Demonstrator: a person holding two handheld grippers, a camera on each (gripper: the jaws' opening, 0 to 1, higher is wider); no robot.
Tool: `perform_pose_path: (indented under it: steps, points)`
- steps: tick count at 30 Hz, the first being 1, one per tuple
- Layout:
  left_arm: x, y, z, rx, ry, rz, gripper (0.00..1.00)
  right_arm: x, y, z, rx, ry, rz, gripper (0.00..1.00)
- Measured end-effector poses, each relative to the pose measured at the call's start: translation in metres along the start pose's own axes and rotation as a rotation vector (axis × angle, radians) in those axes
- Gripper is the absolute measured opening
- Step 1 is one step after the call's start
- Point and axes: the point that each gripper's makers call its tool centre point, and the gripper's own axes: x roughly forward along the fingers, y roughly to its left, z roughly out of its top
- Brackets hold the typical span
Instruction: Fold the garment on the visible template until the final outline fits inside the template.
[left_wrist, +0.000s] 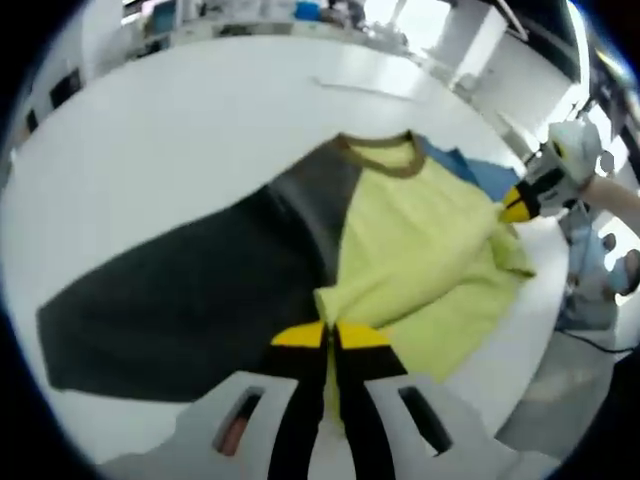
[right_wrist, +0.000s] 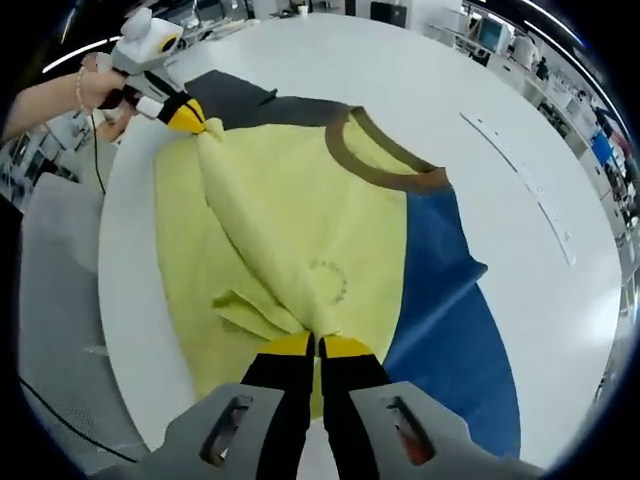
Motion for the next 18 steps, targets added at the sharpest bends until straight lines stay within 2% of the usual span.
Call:
perform_pose_path:
  steps: [14, 18]
  points:
    - [-0.006, -0.001, 0.005, 0.029, -0.012, 0.002, 0.01, -0.01, -0.007, -0.001, -0.013, -0.019, -0.042, 0.04]
    - [-0.011, -0.001, 0.009, 0.046, -0.022, 0.004, 0.04, -0.015, -0.009, -0.001, -0.005, -0.026, -0.057, 0.1]
